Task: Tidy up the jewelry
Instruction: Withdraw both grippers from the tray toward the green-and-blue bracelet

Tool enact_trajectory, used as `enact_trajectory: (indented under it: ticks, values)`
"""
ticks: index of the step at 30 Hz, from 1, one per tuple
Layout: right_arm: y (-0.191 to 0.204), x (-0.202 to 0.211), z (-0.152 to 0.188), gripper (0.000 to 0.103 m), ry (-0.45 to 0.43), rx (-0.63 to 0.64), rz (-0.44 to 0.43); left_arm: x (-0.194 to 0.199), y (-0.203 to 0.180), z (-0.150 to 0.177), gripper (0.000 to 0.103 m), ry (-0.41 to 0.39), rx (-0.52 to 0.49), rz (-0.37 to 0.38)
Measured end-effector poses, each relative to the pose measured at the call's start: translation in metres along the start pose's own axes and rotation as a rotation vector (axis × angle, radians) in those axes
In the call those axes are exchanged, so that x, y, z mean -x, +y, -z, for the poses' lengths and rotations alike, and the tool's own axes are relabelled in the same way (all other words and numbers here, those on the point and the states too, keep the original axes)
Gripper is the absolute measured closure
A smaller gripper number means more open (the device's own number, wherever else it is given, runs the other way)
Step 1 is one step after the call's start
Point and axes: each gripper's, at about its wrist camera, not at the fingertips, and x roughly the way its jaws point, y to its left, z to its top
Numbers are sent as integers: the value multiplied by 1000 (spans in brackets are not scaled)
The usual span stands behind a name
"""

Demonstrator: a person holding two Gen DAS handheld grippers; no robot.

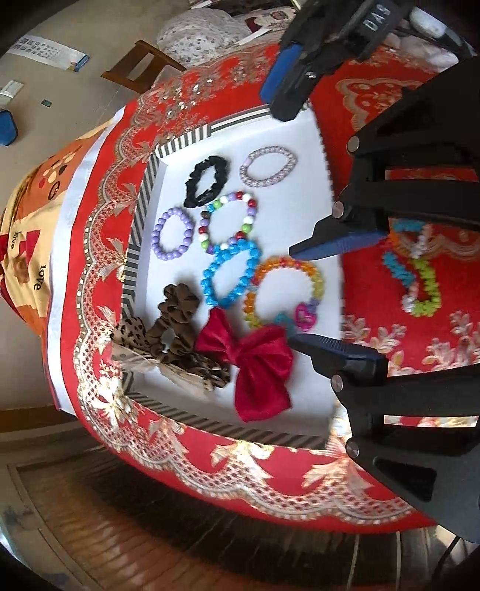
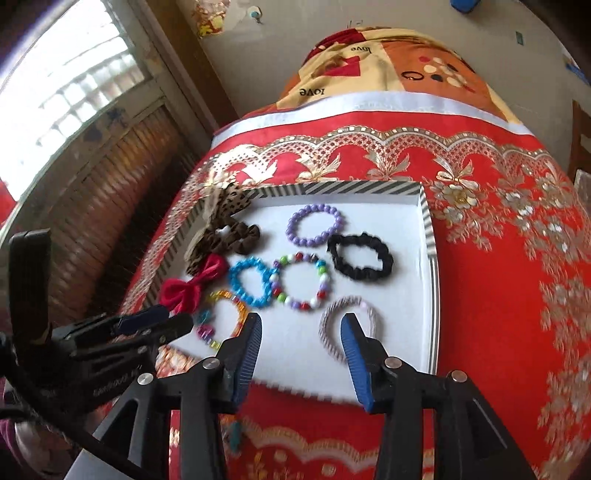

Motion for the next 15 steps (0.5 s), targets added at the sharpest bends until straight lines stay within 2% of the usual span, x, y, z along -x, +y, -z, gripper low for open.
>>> enact_trajectory:
  ticks: [10, 15]
  values:
    - [-21, 35, 40, 60, 4, 2, 19, 22, -29, 38, 62, -6, -31, -29]
    - [-26, 48, 56, 60, 18, 23, 32, 30, -34, 60, 62, -12, -7, -48]
